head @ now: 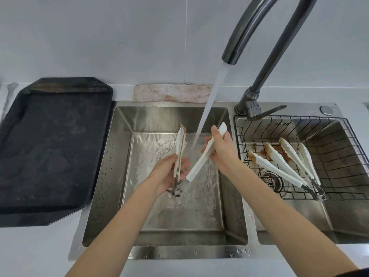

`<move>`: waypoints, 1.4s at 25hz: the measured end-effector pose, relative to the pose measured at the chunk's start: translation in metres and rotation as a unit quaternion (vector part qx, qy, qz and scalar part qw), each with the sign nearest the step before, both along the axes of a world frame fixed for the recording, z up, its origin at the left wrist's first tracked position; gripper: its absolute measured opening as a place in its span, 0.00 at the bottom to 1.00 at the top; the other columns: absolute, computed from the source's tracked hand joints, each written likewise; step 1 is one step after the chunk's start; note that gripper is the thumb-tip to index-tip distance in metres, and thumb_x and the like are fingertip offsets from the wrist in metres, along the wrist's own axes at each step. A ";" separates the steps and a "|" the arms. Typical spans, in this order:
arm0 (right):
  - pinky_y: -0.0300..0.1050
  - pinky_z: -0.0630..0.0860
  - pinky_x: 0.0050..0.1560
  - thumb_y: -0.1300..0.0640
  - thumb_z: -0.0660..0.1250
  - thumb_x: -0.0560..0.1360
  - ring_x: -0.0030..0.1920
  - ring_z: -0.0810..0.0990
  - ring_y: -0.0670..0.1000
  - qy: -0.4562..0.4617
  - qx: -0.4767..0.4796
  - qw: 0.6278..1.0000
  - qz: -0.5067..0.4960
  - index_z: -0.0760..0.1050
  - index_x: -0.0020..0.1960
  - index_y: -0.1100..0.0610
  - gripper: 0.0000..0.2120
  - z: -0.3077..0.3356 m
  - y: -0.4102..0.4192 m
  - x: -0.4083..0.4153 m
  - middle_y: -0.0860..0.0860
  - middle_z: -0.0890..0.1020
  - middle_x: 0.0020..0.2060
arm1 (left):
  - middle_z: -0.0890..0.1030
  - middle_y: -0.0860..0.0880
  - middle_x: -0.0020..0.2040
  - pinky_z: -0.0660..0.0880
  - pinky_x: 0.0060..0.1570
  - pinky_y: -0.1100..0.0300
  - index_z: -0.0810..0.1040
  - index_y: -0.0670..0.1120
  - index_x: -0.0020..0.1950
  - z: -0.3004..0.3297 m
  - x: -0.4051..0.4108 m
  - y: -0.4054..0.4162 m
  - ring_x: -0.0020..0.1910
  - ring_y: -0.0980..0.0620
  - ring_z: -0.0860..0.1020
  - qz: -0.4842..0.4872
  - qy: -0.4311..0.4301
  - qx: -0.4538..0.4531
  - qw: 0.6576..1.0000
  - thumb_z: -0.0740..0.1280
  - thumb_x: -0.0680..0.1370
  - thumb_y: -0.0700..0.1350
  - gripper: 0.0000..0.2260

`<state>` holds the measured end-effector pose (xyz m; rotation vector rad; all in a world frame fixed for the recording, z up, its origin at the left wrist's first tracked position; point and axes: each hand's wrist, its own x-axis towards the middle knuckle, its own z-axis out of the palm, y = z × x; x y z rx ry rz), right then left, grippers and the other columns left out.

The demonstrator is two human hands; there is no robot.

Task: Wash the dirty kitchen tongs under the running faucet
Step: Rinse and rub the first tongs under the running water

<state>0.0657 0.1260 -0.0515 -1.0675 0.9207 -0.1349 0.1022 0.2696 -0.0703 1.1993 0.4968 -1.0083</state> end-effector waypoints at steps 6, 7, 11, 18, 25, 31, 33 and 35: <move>0.45 0.75 0.41 0.50 0.60 0.79 0.34 0.74 0.48 -0.016 -0.158 0.986 0.056 0.61 0.69 0.54 0.21 0.026 -0.017 -0.003 0.49 0.75 0.36 | 0.81 0.47 0.47 0.77 0.39 0.59 0.73 0.43 0.54 -0.003 -0.001 -0.029 0.44 0.53 0.80 -0.074 -0.007 -0.021 0.997 0.55 0.81 0.41 0.08; 0.45 0.76 0.42 0.50 0.60 0.79 0.34 0.75 0.48 -0.018 -0.172 0.983 0.057 0.62 0.68 0.54 0.20 0.028 -0.019 -0.004 0.50 0.76 0.37 | 0.81 0.48 0.46 0.77 0.37 0.60 0.72 0.43 0.56 -0.002 -0.001 -0.033 0.41 0.54 0.81 -0.085 -0.010 -0.016 0.996 0.55 0.81 0.41 0.09; 0.50 0.77 0.54 0.47 0.62 0.77 0.52 0.79 0.55 0.007 -0.239 0.968 0.068 0.64 0.68 0.57 0.24 0.025 -0.023 -0.007 0.57 0.79 0.52 | 0.81 0.50 0.42 0.75 0.34 0.63 0.74 0.39 0.64 -0.006 -0.005 -0.042 0.30 0.60 0.81 -0.115 -0.019 0.006 0.993 0.55 0.80 0.42 0.15; 0.40 0.74 0.35 0.49 0.55 0.80 0.32 0.73 0.46 0.007 -0.176 0.981 0.079 0.62 0.66 0.56 0.17 0.024 -0.026 -0.002 0.50 0.73 0.35 | 0.80 0.48 0.42 0.75 0.43 0.58 0.74 0.44 0.53 -0.013 -0.005 -0.045 0.41 0.53 0.79 -0.031 0.038 -0.026 0.998 0.58 0.80 0.46 0.09; 0.40 0.68 0.30 0.47 0.49 0.81 0.29 0.68 0.47 0.088 -0.034 0.995 -0.008 0.59 0.71 0.54 0.21 -0.021 -0.019 -0.010 0.51 0.70 0.33 | 0.73 0.49 0.34 0.74 0.28 0.66 0.75 0.43 0.39 -0.008 -0.004 -0.032 0.27 0.55 0.72 -0.014 0.051 -0.022 0.998 0.61 0.79 0.51 0.14; 0.44 0.75 0.36 0.48 0.48 0.82 0.36 0.75 0.51 0.100 0.083 0.991 -0.021 0.61 0.64 0.53 0.14 -0.030 -0.006 -0.004 0.53 0.73 0.40 | 0.76 0.51 0.35 0.71 0.21 0.69 0.75 0.43 0.43 0.010 0.011 -0.025 0.23 0.60 0.74 0.016 0.044 -0.106 0.993 0.64 0.77 0.44 0.05; 0.56 0.76 0.57 0.49 0.49 0.81 0.59 0.75 0.59 0.155 0.024 0.986 0.059 0.52 0.75 0.49 0.23 -0.037 -0.003 -0.001 0.52 0.70 0.60 | 0.77 0.50 0.38 0.71 0.22 0.68 0.73 0.46 0.47 0.014 0.013 -0.027 0.24 0.59 0.74 0.003 -0.007 -0.098 0.995 0.64 0.77 0.41 0.00; 0.56 0.62 0.71 0.48 0.50 0.81 0.73 0.61 0.62 0.213 -0.118 0.962 0.120 0.45 0.78 0.53 0.29 -0.035 0.003 -0.001 0.57 0.55 0.75 | 0.79 0.49 0.42 0.70 0.23 0.68 0.71 0.47 0.50 0.015 0.012 -0.028 0.26 0.57 0.72 -0.022 -0.068 -0.054 0.996 0.63 0.78 0.39 0.04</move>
